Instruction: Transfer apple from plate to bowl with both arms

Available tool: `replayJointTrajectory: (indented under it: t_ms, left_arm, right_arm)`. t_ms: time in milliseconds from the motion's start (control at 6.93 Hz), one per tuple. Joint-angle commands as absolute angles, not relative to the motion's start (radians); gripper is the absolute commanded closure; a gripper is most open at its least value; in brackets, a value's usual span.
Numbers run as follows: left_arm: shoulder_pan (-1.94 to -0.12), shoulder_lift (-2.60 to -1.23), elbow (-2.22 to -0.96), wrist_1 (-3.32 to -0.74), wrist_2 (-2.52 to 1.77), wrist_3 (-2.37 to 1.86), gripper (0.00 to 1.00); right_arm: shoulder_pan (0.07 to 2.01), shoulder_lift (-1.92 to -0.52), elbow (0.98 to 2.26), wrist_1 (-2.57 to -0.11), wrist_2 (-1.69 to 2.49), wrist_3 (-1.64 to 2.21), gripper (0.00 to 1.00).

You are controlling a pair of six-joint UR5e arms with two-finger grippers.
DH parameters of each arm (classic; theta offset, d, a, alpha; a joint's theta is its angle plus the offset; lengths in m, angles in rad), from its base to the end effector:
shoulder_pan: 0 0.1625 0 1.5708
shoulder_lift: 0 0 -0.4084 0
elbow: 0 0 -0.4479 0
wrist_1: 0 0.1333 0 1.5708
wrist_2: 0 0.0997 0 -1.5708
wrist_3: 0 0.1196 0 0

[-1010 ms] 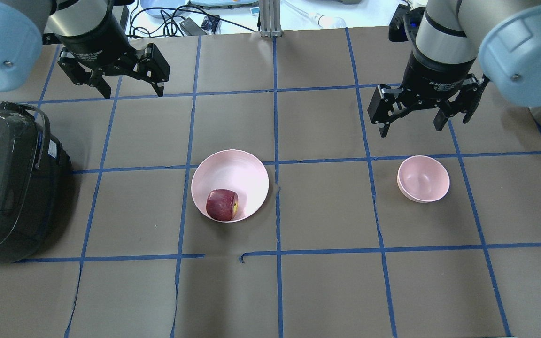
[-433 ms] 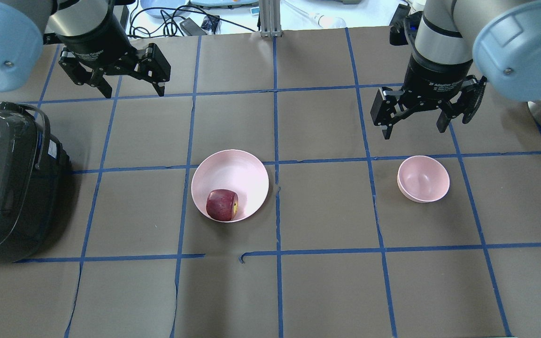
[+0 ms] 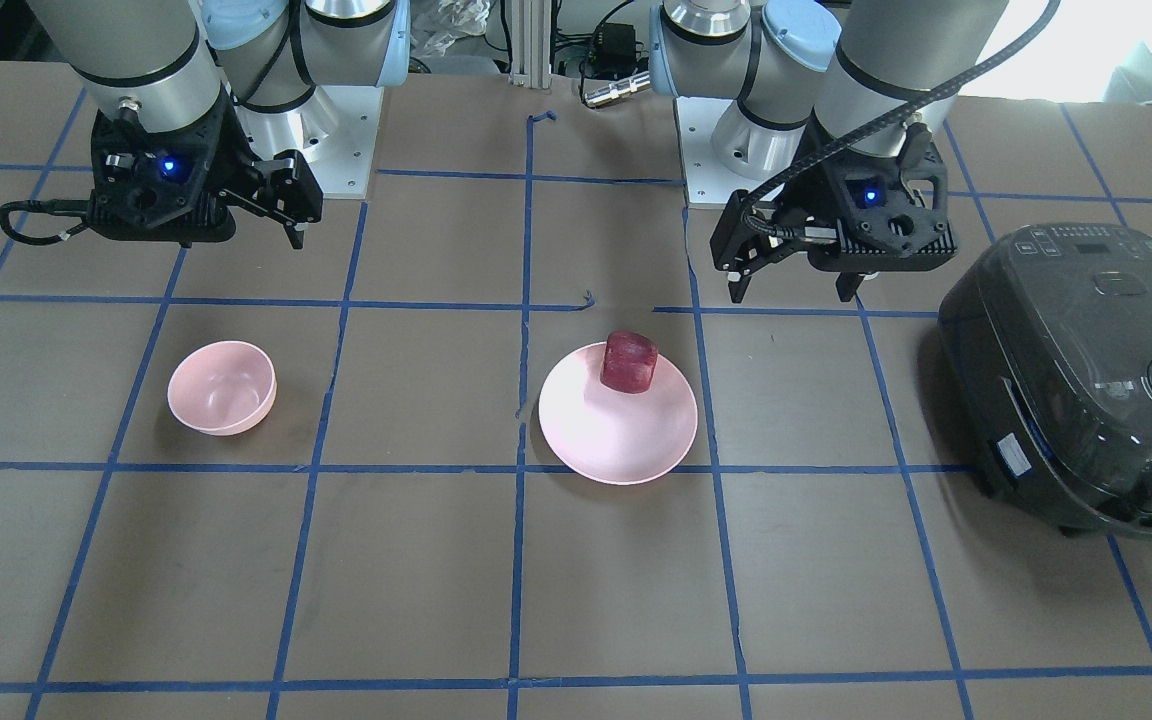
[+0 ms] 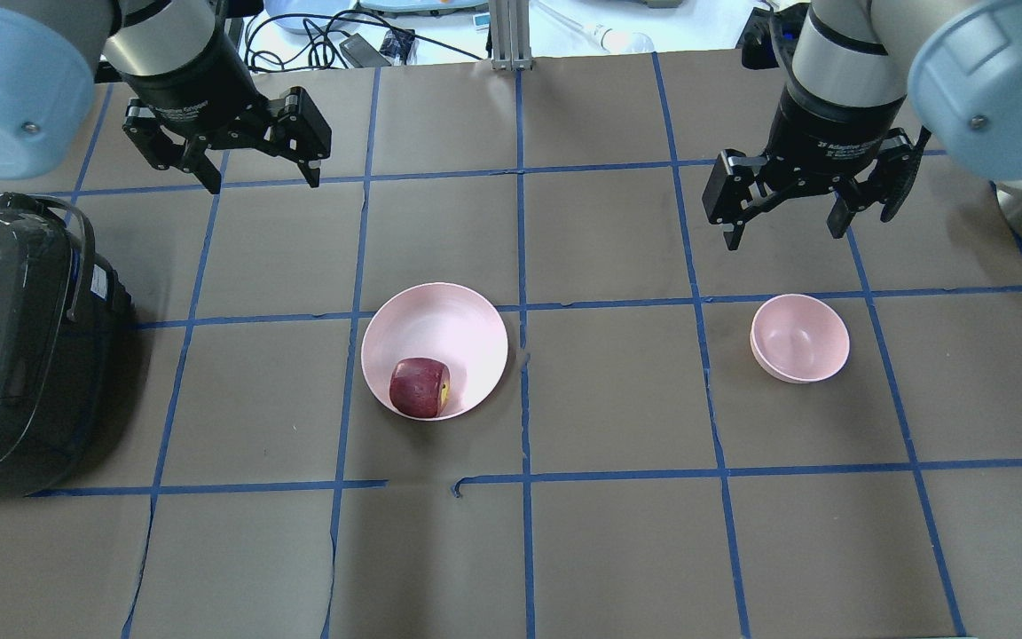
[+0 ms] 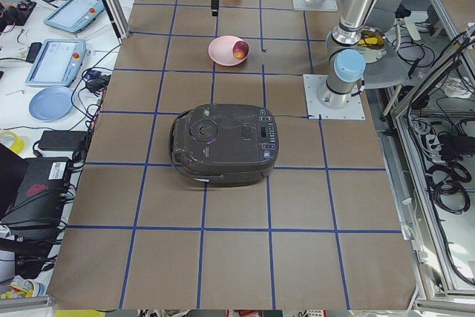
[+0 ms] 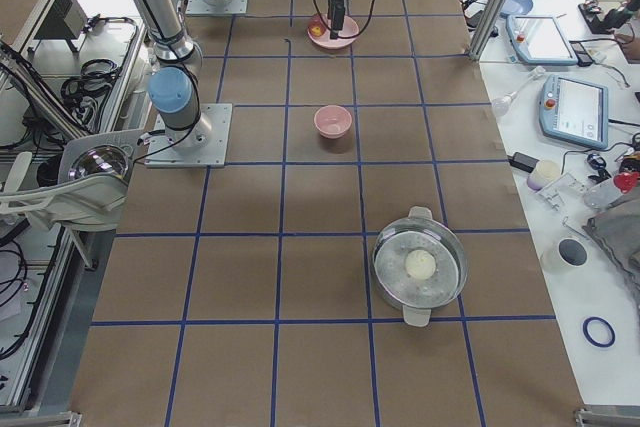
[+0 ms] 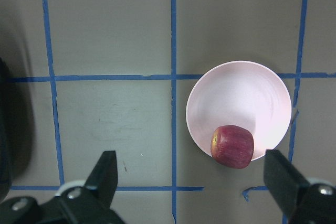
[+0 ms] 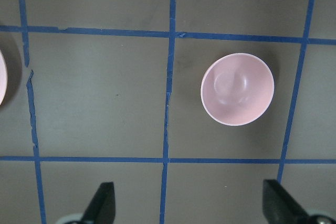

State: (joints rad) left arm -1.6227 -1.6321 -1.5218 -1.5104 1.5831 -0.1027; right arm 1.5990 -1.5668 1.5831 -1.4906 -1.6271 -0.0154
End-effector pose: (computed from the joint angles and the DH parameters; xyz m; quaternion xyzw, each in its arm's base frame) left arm -0.1616 -0.5706 0.4500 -0.0255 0.9994 -0.0244 0.0043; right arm 0.1417 -0.5334 0.4351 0.0231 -0.9982 -0.0480 0.0284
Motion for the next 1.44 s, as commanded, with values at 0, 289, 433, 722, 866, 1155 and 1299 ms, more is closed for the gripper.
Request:
replayJointTrajectory:
  t_ms: [0,289,433,722,866,1155,1299]
  left_arm:
    - [-1.713,-1.632,-1.630,-1.496,1.585,-0.182,0.00]
    - [-1.761,-1.632,-1.759,-1.441,1.578,-0.225,0.00]
    - [-1.790,-1.634,-1.826,-1.398,1.547,-0.229,0.00]
    - [-1.804,-1.649,-1.958,-1.275,1.549,-0.203,0.00]
    - [-1.802,-1.682,-1.963,-1.219,1.552,-0.142,0.00]
    - [-1.801,-1.765,-1.965,-1.123,1.555,-0.112,0.00]
    - [-1.798,-1.801,-1.960,-1.086,1.555,-0.066,0.00]
  right_arm:
    - [1.579,-1.566,1.586,-1.488,-1.638,-0.006,0.00]
    - [1.557,-1.559,1.592,-1.499,-1.641,-0.020,0.00]
    - [1.534,-1.539,1.592,-1.500,-1.640,-0.017,0.00]
    - [1.395,-1.475,1.607,-1.503,-1.623,-0.027,0.00]
    - [1.349,-1.416,1.643,-1.575,-1.621,-0.067,0.00]
    - [1.338,-1.376,1.802,-1.841,-1.621,-0.140,0.00]
    - [1.336,-1.335,1.887,-1.996,-1.629,-0.152,0.00]
